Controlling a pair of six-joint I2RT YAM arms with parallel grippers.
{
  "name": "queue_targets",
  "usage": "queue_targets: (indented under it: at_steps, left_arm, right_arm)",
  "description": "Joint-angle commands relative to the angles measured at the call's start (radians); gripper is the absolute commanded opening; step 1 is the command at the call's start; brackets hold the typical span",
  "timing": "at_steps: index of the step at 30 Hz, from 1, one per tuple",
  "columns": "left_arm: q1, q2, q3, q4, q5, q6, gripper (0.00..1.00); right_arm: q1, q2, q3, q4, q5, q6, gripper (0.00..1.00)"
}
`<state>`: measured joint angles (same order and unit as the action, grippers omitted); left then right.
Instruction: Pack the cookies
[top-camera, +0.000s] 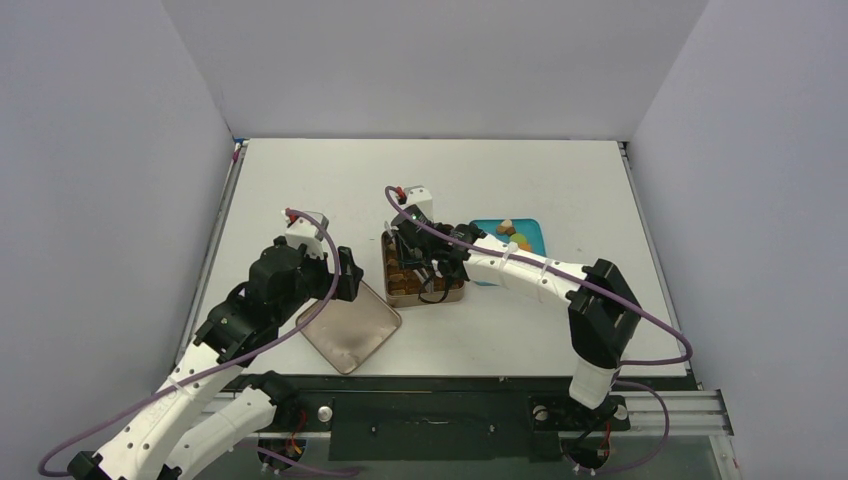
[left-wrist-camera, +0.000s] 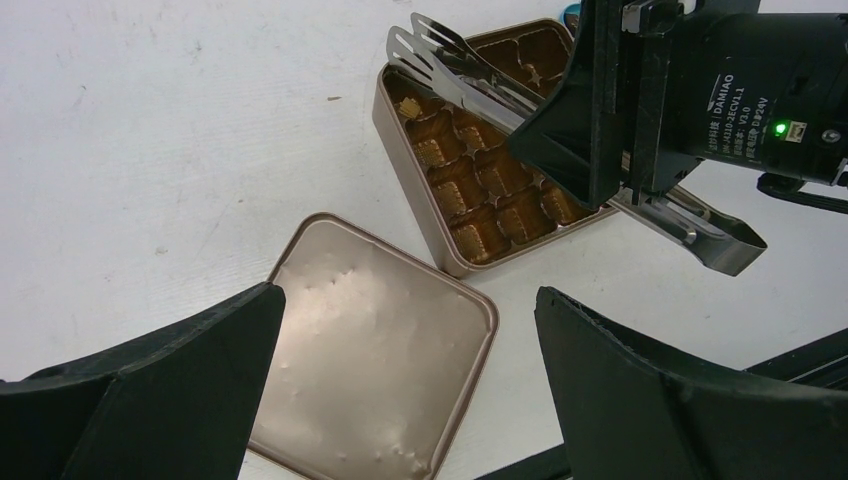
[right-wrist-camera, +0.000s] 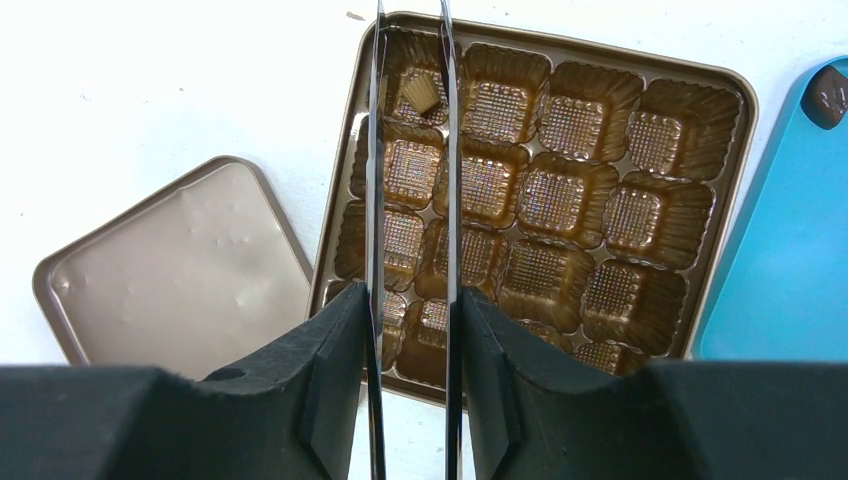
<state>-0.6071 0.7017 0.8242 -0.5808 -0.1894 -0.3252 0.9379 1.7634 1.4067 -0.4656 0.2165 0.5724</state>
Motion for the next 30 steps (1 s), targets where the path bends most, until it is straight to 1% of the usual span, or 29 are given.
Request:
queue_targets:
  at_steps: [1, 7, 13, 15, 21, 27, 30]
  left_arm:
    - [0.004, 0.0, 0.006, 0.027, -0.008, 0.011, 0.97]
    - [0.005, 0.002, 0.004, 0.026, -0.012, 0.011, 0.97]
    - [0.004, 0.008, 0.004, 0.023, -0.015, 0.011, 0.97]
    - [0.004, 0.01, 0.004, 0.023, -0.017, 0.012, 0.97]
    - [0.003, 0.018, 0.003, 0.021, -0.024, 0.011, 0.97]
    - [0.003, 0.024, 0.004, 0.016, -0.031, 0.01, 0.97]
    - [0.003, 0.026, 0.004, 0.015, -0.033, 0.009, 0.97]
  right_arm:
    - [0.008, -0.061, 0.001, 0.011, 0.049, 0.005, 0.34]
    - [-0.006, -0.149, -0.064, -0.002, 0.109, -0.001, 0.34]
    - [-0.054, -0.285, -0.164, -0.002, 0.13, 0.009, 0.34]
    - [-0.081, -0.348, -0.199, -0.009, 0.132, 0.007, 0.34]
    - [-0.179, -0.463, -0.292, -0.035, 0.131, -0.01, 0.35]
    - [-0.266, -0.521, -0.355, -0.057, 0.154, -0.041, 0.36]
    - [-0.311, -0.532, -0.383, -0.062, 0.139, -0.05, 0.36]
